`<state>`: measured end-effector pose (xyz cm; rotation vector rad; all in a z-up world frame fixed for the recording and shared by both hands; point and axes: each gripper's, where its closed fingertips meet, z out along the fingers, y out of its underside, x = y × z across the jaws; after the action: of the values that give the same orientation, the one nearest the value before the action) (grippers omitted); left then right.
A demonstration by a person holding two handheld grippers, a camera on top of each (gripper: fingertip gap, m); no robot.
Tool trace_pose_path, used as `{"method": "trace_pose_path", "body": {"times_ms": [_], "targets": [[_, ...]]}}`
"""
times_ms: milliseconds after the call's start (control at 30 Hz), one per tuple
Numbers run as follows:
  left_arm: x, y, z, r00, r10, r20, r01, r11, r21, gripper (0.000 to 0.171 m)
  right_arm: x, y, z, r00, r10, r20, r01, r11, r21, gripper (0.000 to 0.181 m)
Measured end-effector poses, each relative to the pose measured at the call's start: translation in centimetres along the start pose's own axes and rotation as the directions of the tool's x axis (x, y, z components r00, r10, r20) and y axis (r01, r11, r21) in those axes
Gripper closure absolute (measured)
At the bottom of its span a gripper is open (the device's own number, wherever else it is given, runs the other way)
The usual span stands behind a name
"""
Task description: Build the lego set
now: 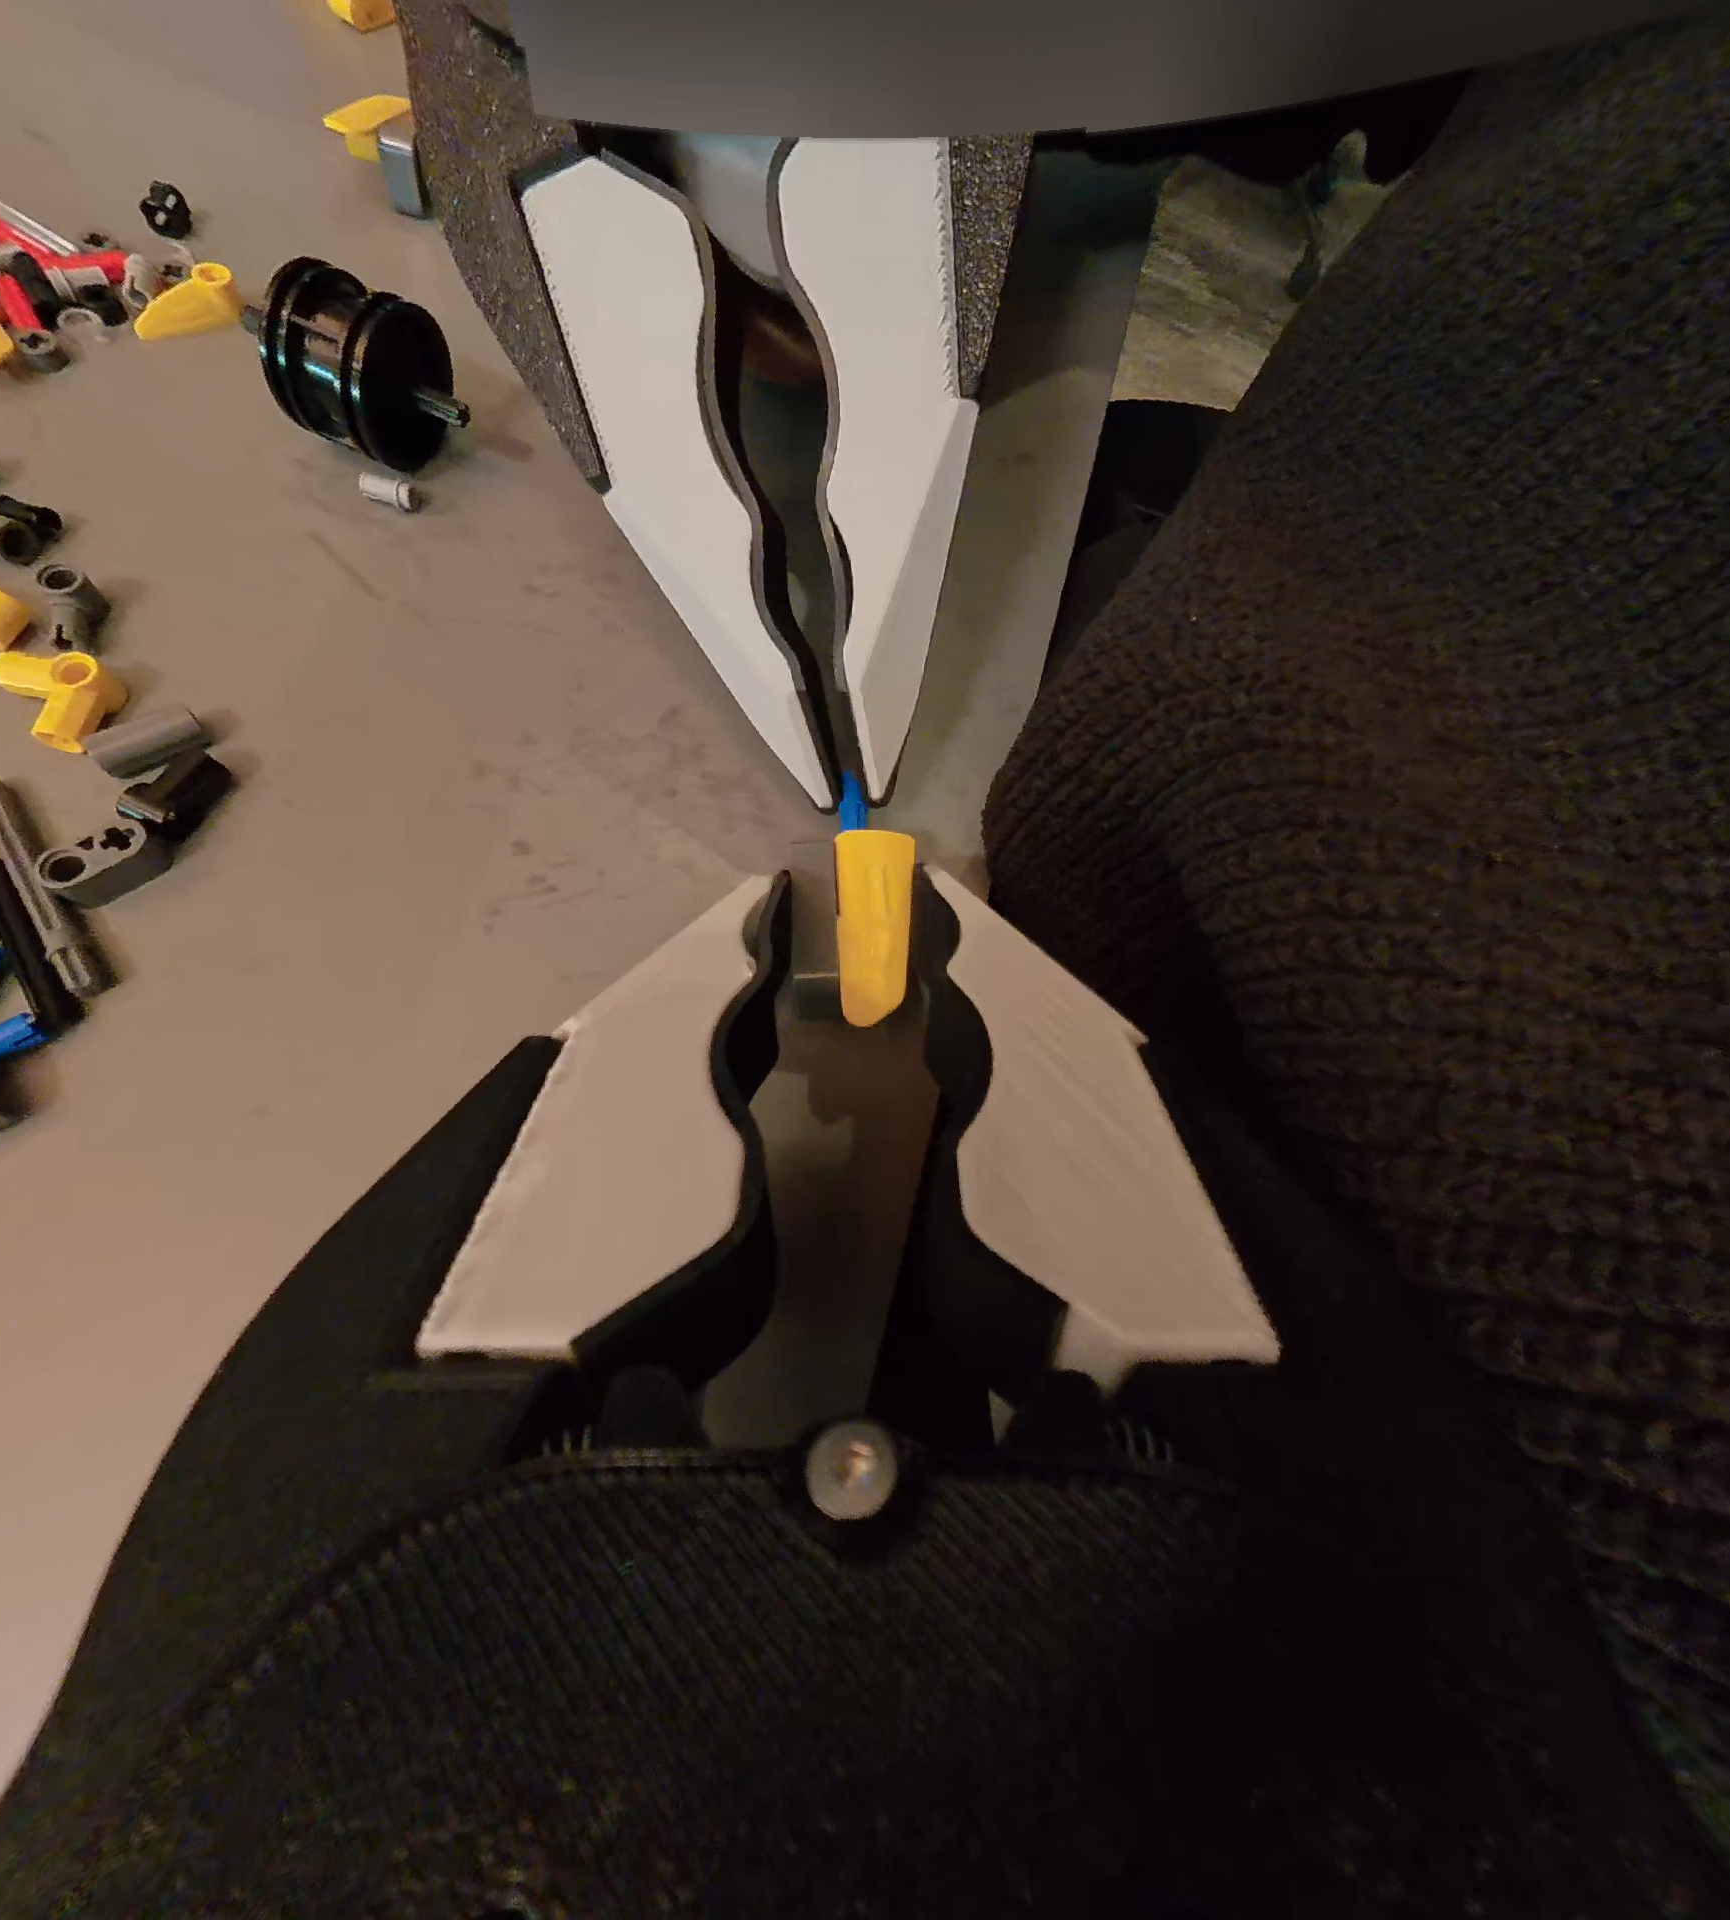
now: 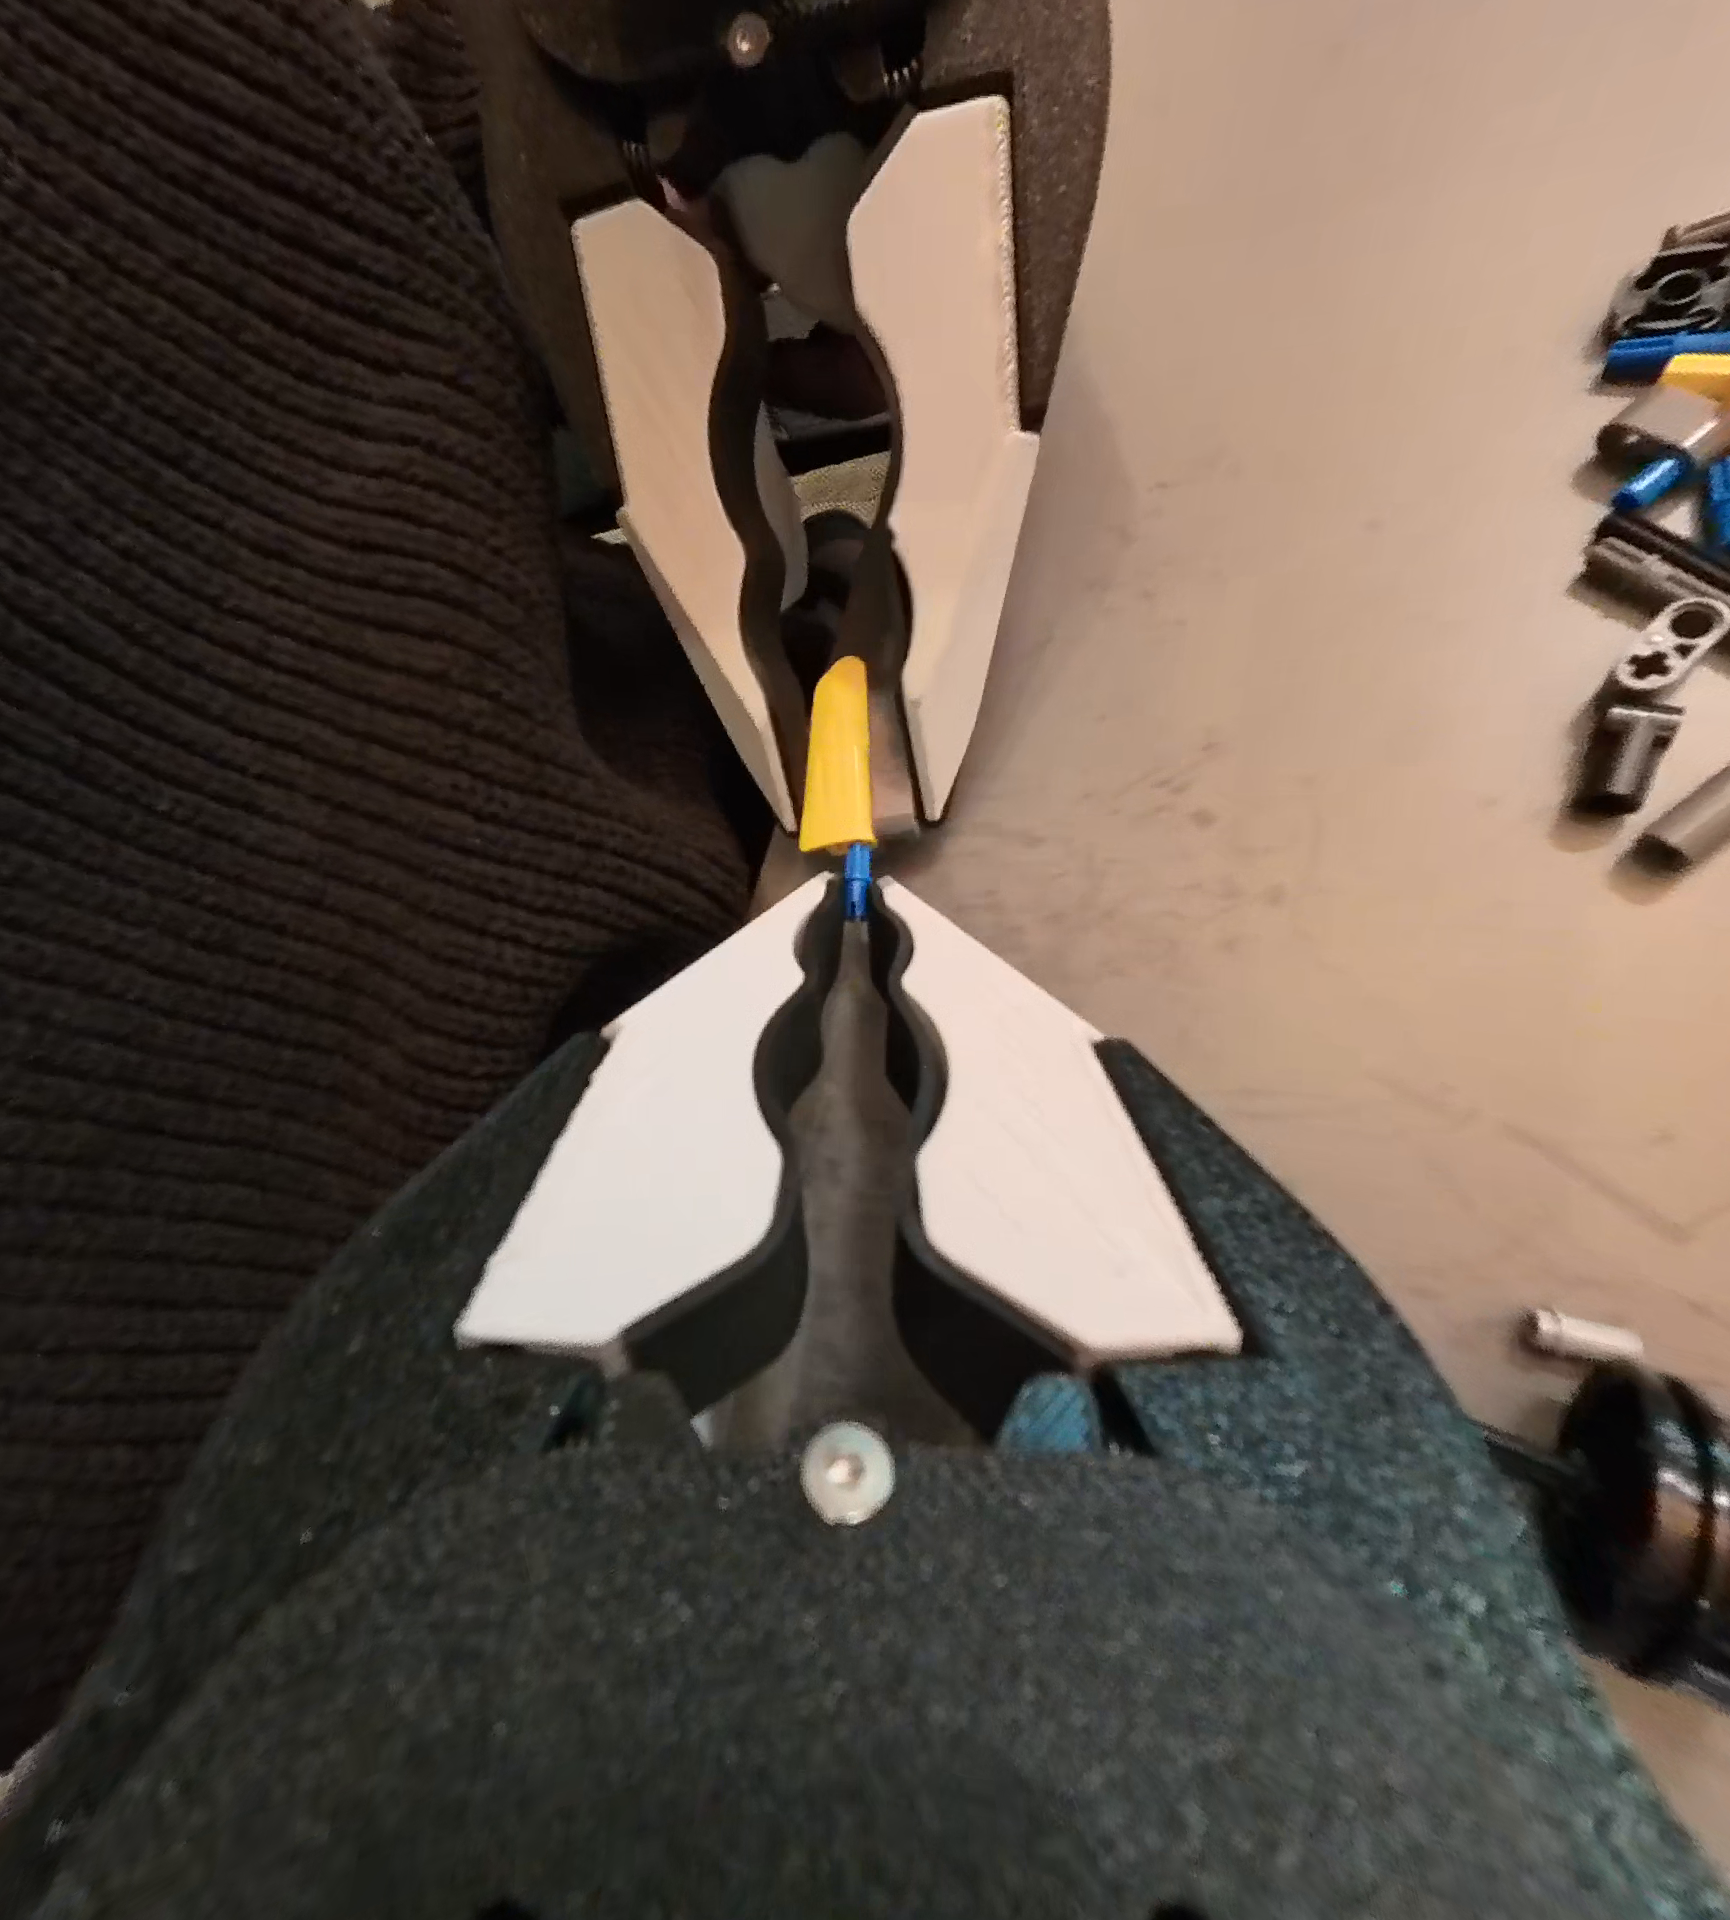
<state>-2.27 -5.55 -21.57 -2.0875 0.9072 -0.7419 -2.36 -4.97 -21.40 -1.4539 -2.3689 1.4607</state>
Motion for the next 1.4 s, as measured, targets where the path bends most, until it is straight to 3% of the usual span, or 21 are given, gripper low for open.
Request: {"method": "trace_pose_path", "body": {"times_ms": [233, 433, 1200, 1400], "targets": [[0.23, 0.11, 0.08, 1.0, 0.025, 0.0, -0.025, 1.0, -0.009, 0.152, -0.21, 0.14, 0.18, 0.999, 0.024, 0.036, -0.023, 1.0, -0.013, 0.178], [0.15, 0.16, 0.14, 1.0, 0.021, 0.002, -0.021, 1.0, -0.02, 0.153, -0.04, 0.22, 0.32, 0.988, 0.143, 0.066, -0.143, 0.99, -0.004, 0.179], [0.17, 0.46, 0.36, 0.999, 0.04, 0.008, -0.039, 0.997, -0.066, 0.154, 0.01, 0.47, 0.78, 0.998, 0.061, 0.0, -0.061, 0.997, -0.035, 0.18], [0.15, 0.5, 0.37, 0.999, 0.043, 0.01, -0.043, 0.997, -0.068, 0.154, 0.03, 0.46, 0.84, 0.997, 0.001, -0.083, -0.004, 1.0, -0.028, 0.18]]}}
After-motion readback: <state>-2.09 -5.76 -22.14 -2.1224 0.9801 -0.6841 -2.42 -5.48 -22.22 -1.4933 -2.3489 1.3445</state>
